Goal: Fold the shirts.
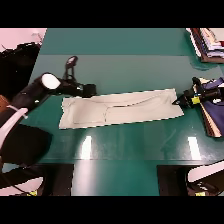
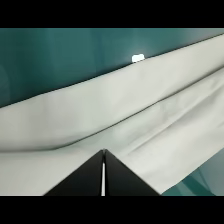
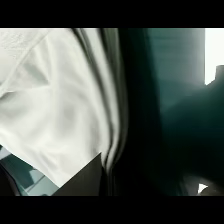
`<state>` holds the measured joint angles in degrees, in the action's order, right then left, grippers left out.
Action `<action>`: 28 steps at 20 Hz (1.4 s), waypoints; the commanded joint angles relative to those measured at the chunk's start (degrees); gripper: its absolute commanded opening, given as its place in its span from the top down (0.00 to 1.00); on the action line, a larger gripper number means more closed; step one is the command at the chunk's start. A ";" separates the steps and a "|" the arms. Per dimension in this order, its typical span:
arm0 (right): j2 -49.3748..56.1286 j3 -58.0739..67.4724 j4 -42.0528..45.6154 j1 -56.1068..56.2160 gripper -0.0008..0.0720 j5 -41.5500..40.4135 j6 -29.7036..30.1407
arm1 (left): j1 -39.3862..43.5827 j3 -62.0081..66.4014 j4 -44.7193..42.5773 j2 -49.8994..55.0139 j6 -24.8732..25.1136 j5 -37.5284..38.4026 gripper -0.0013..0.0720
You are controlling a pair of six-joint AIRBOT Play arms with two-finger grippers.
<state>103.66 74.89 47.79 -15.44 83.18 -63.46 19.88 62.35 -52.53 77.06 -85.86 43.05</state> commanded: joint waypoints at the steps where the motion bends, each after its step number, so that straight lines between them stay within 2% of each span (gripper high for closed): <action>1: -2.14 -0.35 -1.81 2.10 0.97 -0.87 2.97 | 5.90 4.24 2.64 6.95 -0.28 -1.99 0.95; 3: -6.82 -0.35 -2.99 2.25 0.97 -0.28 2.93 | 9.09 8.37 3.63 12.48 -0.26 -1.88 0.95; 6: -14.93 0.63 -10.51 2.36 0.97 -0.35 2.29 | 13.22 14.34 3.93 20.20 -0.28 -0.33 0.95; 10: -21.73 9.31 -11.23 7.56 0.97 0.44 -2.03 | 15.21 19.78 5.20 26.18 -1.09 0.63 0.95; 13: -22.91 14.73 -11.23 14.27 0.97 0.87 -5.07 | 15.26 21.88 6.78 28.44 -1.16 0.37 0.95; 18: -22.88 18.38 -11.28 26.67 0.97 -0.33 -5.55 | 15.26 22.05 7.56 28.52 -1.14 -3.96 0.95; 20: -22.86 18.38 -11.30 30.25 0.97 -1.14 -5.55 | 15.06 22.12 7.52 28.46 -1.11 -3.26 0.95; 24: -22.86 18.38 -12.48 36.24 0.97 -4.94 -5.51 | 9.81 23.10 2.58 25.29 -1.75 3.58 0.95; 28: -21.24 18.38 -13.90 44.85 0.97 -10.10 -5.51 | -1.81 23.12 -7.93 15.13 -2.67 10.93 0.95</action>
<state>81.34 93.21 35.18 23.68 77.01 -68.88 24.82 85.30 -53.25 97.97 -88.07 48.31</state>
